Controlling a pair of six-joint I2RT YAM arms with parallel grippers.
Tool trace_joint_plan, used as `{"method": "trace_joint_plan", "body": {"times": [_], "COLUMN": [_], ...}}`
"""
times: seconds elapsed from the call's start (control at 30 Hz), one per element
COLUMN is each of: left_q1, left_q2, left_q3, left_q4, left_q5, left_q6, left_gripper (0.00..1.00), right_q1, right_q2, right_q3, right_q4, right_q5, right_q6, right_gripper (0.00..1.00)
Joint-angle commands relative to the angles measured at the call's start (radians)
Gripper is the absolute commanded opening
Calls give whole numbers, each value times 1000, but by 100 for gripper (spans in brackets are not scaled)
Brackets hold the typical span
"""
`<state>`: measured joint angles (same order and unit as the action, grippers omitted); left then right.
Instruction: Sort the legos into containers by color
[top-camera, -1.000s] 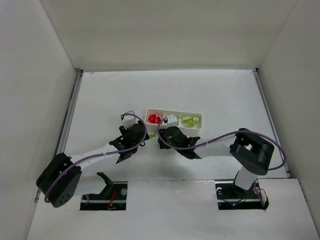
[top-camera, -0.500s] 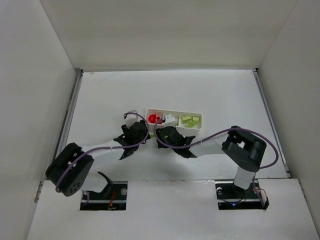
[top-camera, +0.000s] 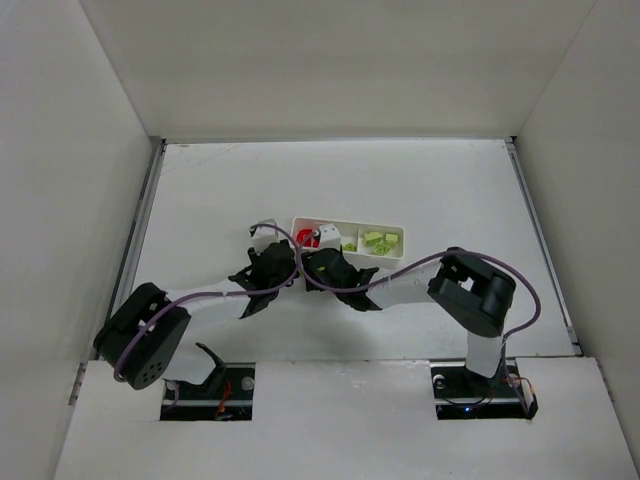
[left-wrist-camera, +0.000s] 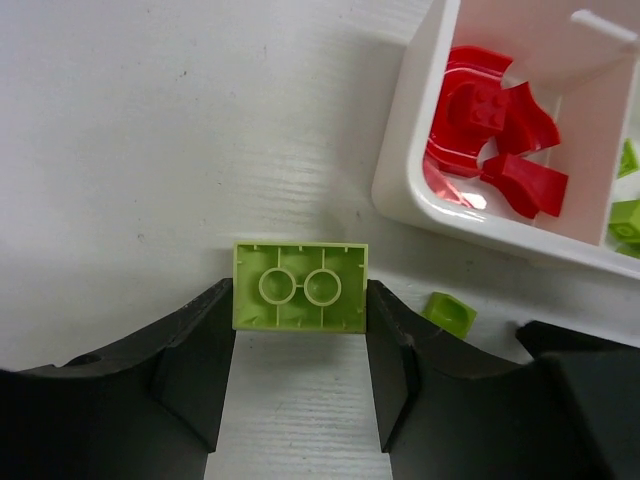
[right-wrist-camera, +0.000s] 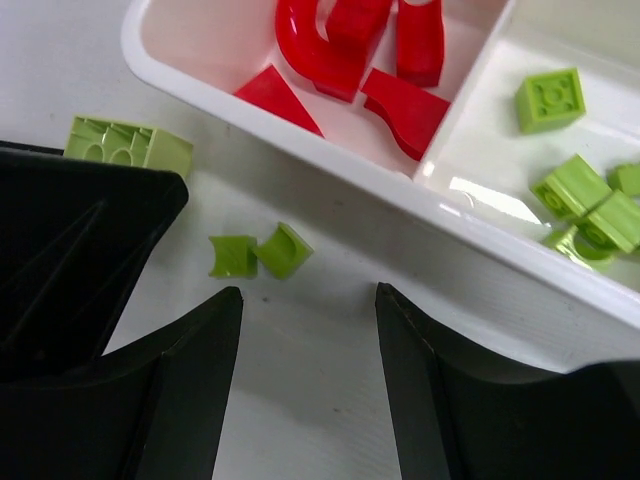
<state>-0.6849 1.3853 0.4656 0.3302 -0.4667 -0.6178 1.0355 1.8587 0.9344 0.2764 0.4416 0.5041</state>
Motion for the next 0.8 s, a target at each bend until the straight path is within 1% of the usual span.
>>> {"method": "trace_joint_plan", "body": {"times": [0.0, 0.1, 0.23, 0.27, 0.33, 0.43, 0.57, 0.67, 0.7, 0.77], "left_q1": [8, 6, 17, 21, 31, 45, 49, 46, 43, 45], "left_q2": [-98, -161, -242, -259, -288, -308, -302, -290, -290, -290], "left_q3": [-16, -38, -61, -64, -71, -71, -73, -59, -56, -53], "left_q4": [-8, -55, -111, -126, -140, -155, -149, -148, -148, -146], "left_q5": [-6, -9, -15, -15, -16, -9, -7, -6, -9, -7], "left_q6": [7, 1, 0, 0, 3, 6, 3, 9, 10, 10], "left_gripper": [32, 29, 29, 29, 29, 29, 29, 29, 29, 29], "right_q1": [10, 16, 30, 33, 36, 44, 54, 62, 65, 74], "right_q2": [42, 71, 102, 111, 125, 117, 86, 48, 34, 4], "right_q3": [55, 86, 115, 121, 130, 126, 101, 72, 63, 35], "right_q4": [50, 52, 52, 52, 49, 41, 40, 40, 40, 47], "right_q5": [31, 40, 65, 66, 65, 65, 71, 74, 77, 106], "right_q6": [-32, -39, -61, -62, -73, -67, -65, -52, -50, -50], "right_gripper": [62, 60, 55, 53, 43, 35, 32, 33, 37, 49]}}
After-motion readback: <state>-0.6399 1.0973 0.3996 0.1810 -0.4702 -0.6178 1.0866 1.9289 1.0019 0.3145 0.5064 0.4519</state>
